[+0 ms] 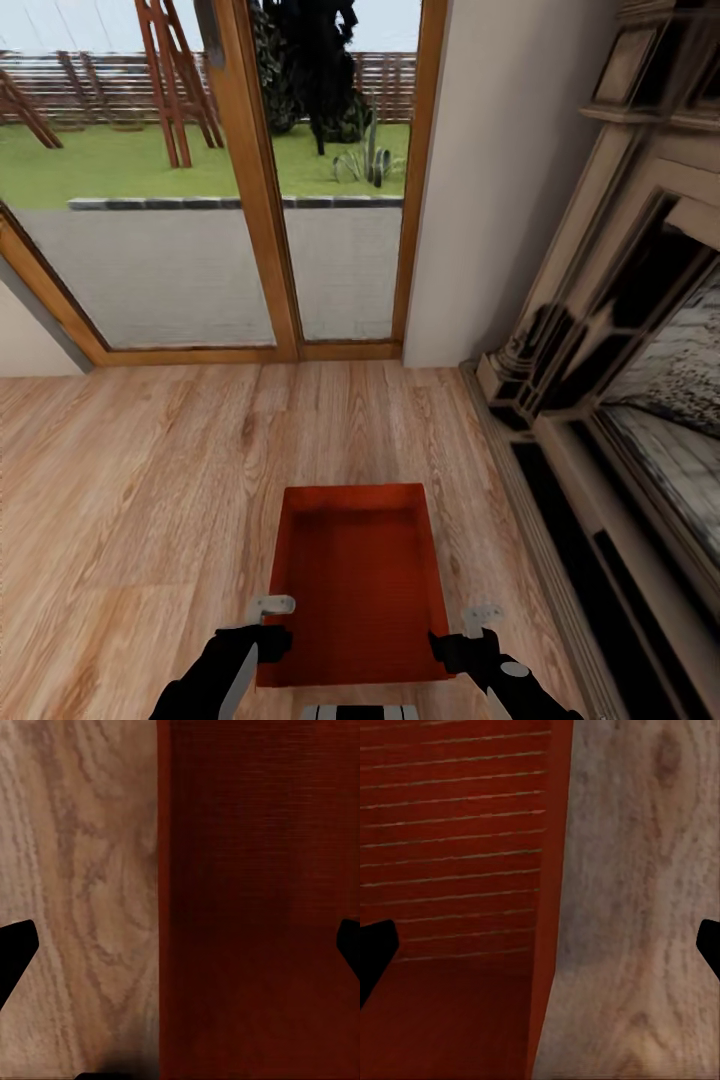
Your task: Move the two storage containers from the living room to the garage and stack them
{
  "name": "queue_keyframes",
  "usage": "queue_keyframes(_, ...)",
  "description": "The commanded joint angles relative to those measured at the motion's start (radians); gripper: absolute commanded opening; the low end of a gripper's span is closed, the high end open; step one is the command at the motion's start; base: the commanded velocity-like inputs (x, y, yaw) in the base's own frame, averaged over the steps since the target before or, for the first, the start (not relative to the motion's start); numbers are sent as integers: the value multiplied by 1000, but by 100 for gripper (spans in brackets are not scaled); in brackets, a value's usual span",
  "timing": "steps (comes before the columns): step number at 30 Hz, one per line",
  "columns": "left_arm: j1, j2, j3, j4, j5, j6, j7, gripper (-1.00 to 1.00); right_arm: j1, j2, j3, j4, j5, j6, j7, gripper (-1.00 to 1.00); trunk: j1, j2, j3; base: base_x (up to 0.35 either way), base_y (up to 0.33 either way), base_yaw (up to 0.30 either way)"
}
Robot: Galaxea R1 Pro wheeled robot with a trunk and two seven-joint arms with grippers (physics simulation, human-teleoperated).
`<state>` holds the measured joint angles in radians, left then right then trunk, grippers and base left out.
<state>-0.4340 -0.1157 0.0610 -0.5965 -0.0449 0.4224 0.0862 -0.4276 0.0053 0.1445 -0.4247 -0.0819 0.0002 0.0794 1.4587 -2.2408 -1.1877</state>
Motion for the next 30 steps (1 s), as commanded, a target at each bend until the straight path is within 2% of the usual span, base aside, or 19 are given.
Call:
queue_keyframes(1, 0, -1, 5, -2, -4, 6, -1, 100, 0, -1, 4, 0, -9, 0, 0, 100, 0, 0, -1, -67, 0, 0)
queue_keyframes(8, 0, -1, 5, -2, -4, 4, -1, 100, 0, -1, 4, 0, -9, 0, 0, 100, 0, 0, -1, -14, 0, 0)
queue_keyframes(21, 0, -2, 5, -2, -4, 6, 0, 100, 0, -1, 5, 0, -8, -1, 0, 100, 49, -91, -41, 0, 0, 0)
queue_keyframes(30, 0, -2, 5, -2, -4, 6, 0, 100, 0, -1, 5, 0, -7, -2, 2, 100, 53, -98, -45, 0, 0, 0)
